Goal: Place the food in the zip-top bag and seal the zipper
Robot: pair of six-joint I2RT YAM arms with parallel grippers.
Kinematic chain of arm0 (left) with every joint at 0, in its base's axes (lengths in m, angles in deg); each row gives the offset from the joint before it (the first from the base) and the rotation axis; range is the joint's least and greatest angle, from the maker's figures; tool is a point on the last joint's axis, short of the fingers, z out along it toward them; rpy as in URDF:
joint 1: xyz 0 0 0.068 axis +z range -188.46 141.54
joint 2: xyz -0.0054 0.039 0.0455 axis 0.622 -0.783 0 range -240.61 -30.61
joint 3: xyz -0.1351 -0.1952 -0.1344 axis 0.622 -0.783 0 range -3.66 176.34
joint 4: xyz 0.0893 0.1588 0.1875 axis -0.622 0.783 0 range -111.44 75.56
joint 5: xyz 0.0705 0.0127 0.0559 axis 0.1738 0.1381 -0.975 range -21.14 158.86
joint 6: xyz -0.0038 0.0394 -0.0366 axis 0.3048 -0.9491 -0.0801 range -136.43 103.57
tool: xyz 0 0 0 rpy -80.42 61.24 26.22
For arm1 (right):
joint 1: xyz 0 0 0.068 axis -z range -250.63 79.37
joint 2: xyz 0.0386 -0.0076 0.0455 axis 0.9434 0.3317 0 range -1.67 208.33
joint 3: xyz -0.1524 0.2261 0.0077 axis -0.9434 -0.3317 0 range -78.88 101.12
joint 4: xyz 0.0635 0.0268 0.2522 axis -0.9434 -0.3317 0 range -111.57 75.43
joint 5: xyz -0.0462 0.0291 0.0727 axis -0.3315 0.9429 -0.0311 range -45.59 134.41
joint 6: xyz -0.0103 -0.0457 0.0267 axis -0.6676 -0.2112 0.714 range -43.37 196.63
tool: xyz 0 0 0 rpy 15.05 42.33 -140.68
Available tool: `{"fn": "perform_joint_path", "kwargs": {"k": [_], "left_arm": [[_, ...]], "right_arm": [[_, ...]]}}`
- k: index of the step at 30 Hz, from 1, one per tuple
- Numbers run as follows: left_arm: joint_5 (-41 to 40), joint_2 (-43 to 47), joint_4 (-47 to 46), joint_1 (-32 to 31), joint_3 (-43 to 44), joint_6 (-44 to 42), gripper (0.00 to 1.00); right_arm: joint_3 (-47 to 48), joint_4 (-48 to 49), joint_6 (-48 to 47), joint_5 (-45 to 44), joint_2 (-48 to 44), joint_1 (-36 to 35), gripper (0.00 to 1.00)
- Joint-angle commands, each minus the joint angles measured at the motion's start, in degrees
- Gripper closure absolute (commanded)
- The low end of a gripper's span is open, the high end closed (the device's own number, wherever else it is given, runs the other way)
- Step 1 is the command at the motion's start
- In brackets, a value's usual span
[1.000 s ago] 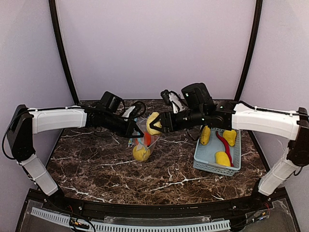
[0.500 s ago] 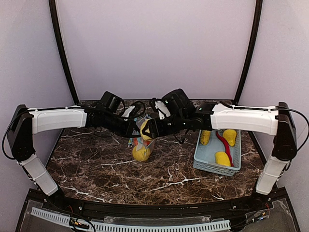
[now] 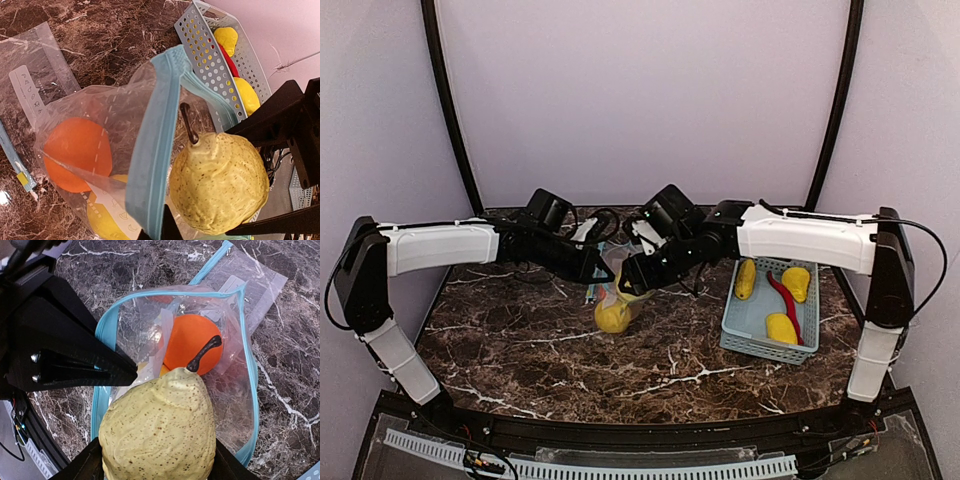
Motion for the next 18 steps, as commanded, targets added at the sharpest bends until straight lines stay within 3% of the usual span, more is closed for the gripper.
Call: {"fn": "perform_joint_path", "kwargs": {"k": [1,9,18], "left_arm": [[-0.1,2.3,1.1,0.6,0.9,-0.2,0.99],[0.6,2.3,0.8,0.7,0.8,-0.2,0.99],[1.2,2.5,0.6,0.7,0.8,-0.3,0.99]], "right_arm": [[3.0,-5.9,-1.5,3.0,1.7,-0.3,0.32],[3.0,-6.1,-0.6,0.1,-1.8,-0.3,0.11],[1.5,-5.3,0.4,-6.2,-7.0,1.4,0.08]]}}
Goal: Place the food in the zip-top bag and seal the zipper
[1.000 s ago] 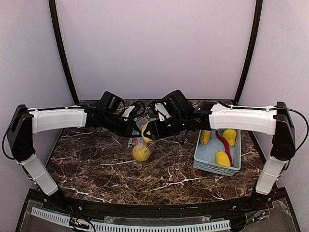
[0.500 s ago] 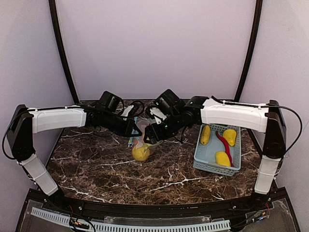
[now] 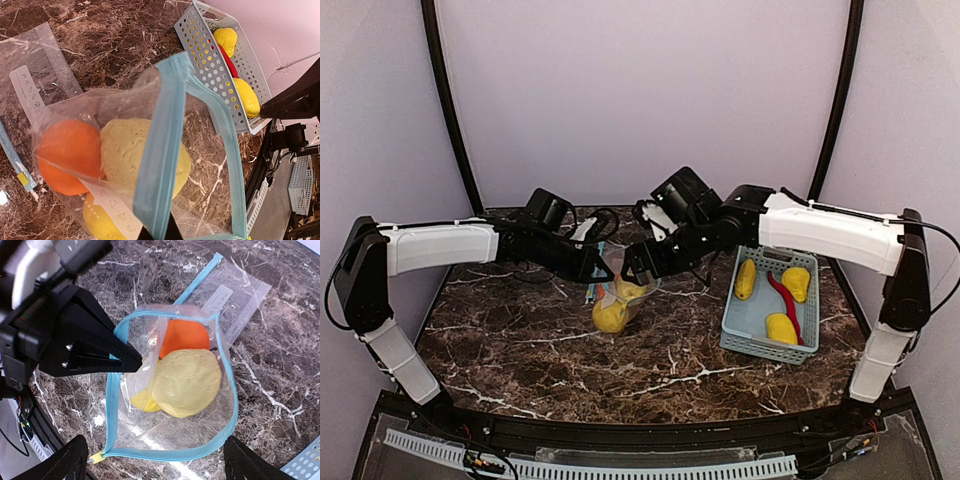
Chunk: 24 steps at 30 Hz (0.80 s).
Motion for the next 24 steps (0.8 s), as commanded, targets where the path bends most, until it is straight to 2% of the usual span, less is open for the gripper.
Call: {"fn": "perform_joint_path", "kwargs": {"k": [1,3,9,20,24], "left_arm": [[0.9,2.5,0.5,0.4,0.8,-0.3,0.99],[1.0,2.5,0.6,0.4,0.8,-0.3,0.99],[1.0,2.5,0.6,0.4,0.8,-0.3,0.99],[0.9,2.4,0.6,0.4,0.9,-0.4,0.99],[0.7,2.5,0.7,0.4,0.9,-0.5,0.99]], "right_arm": [[-1.2,0.7,1.2,-5.1,-3.6,1.6,0.08],[-2.6,1.8,1.4,-5.4,-4.0,3.1,0.11],[-5.6,6.0,0.6,-2.0,-2.9,6.7,0.27],[-3.0,10.2,-1.5,3.5,5.1,7.9,0.42],[-0.5,10.1,-2.3,4.0,7.5,8.2,0.56]]}}
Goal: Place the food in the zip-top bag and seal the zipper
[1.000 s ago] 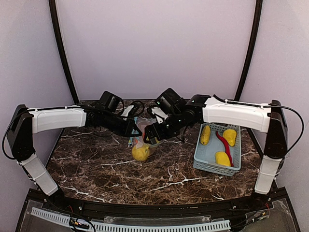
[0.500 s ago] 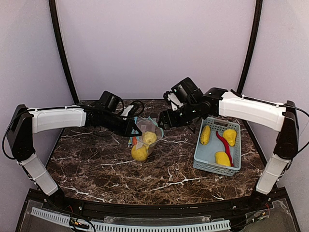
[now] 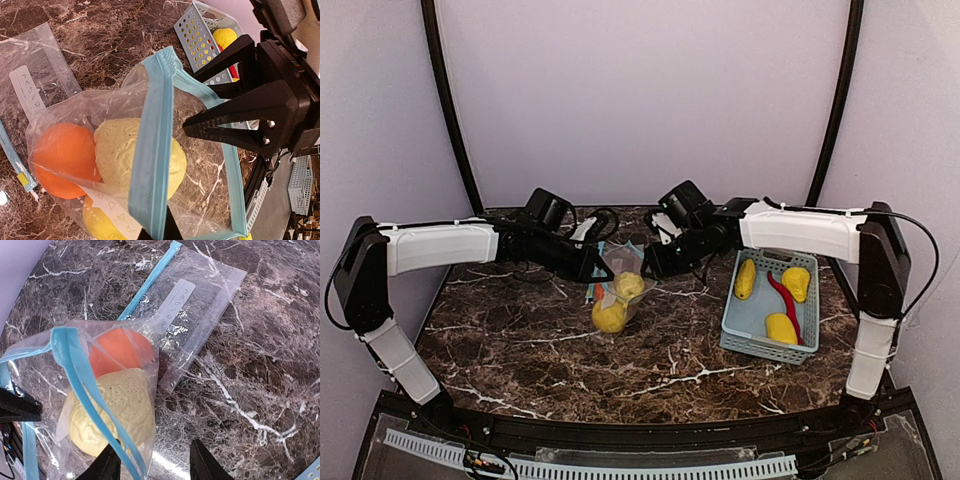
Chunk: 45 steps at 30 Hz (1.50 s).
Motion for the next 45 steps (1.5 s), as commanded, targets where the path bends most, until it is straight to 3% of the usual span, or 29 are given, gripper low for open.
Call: {"fn": "perform_joint_path", "kwargs": {"k": [1,4,6,12,14,15,19,22,30,35,40,45], "left_arm": [[0.4,2.6,0.8,0.4,0.9,-0.7,0.99],[-0.3,3.2,1.1,0.4,1.0,-1.2,0.99],[-1.0,3.8,1.2,0.4,1.0,-1.6,0.99],[-1.5,5.7,0.8,0.4,0.8,-2.1,0.98],[-1.4,6.0,0.7,0.4,0.7,-2.1,0.90],[-1.5,6.1,0.8,0.4,0.7,-2.0,0.81],[-2.2,6.1,1.3,0.3,0.9,-1.9,0.58],[-2.0,5.8,1.5,0.4,1.0,-1.9,0.52],[0.8,5.5,-0.1,0.4,0.5,-1.0,0.74],[2.0,5.6,-1.3,0.3,0.0,-0.6,0.78],[3.4,6.0,-2.8,0.4,-0.3,-0.3,0.98],[1.2,8.4,-4.4,0.4,-1.9,-0.6,0.99]], "right_arm": [[3.8,1.9,-1.4,1.6,2.0,0.5,0.64],[4.8,2.1,-1.0,2.3,1.1,0.4,0.91],[5.0,2.1,-0.4,2.4,-0.5,0.3,1.00],[4.0,1.9,0.5,1.9,-4.5,-1.1,1.00],[3.6,1.5,1.1,1.1,-5.2,-1.5,1.00],[3.4,1.5,1.5,0.5,-5.5,-1.7,1.00],[2.8,1.4,2.5,-1.1,-6.3,-1.9,1.00],[3.0,1.4,2.6,-1.2,-6.1,-2.0,1.00],[3.3,1.5,3.3,-1.3,-5.8,-2.1,1.00],[3.8,2.1,1.9,-0.7,-6.1,-3.2,1.00],[3.7,4.8,-0.7,-2.0,-7.4,-4.7,1.00],[3.3,5.9,-0.8,-7.3,-8.0,-5.5,1.00]]}}
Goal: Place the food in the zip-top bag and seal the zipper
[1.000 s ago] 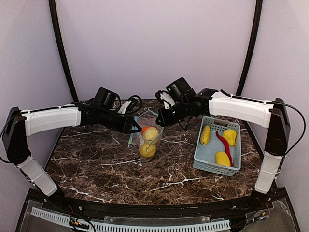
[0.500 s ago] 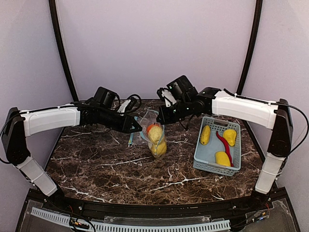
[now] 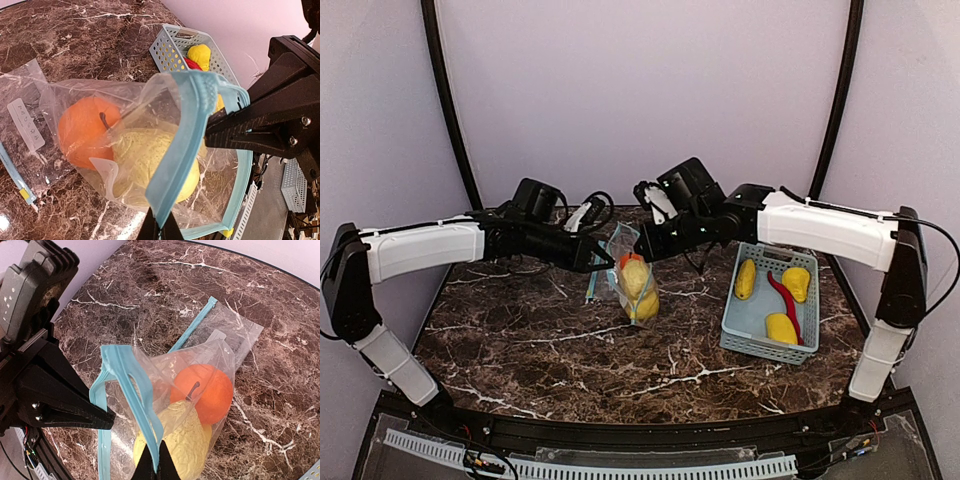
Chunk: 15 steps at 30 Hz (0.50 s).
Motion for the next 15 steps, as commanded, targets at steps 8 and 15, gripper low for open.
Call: {"fn": "perform_joint_path", "kwargs": {"k": [8,15], "left_arm": [[-8.8,3.9,1.8,0.4,-1.0,-0.8,0.99],[-8.5,2.0,3.4,0.3,0.0,-1.1,0.99]], "right_arm": [[-1.5,0.8,1.4,-13.1,-2.6,-0.8,0.99],[-1.6,-0.5,2.3,-11.7,-2.1,-0.8,0.72]]}}
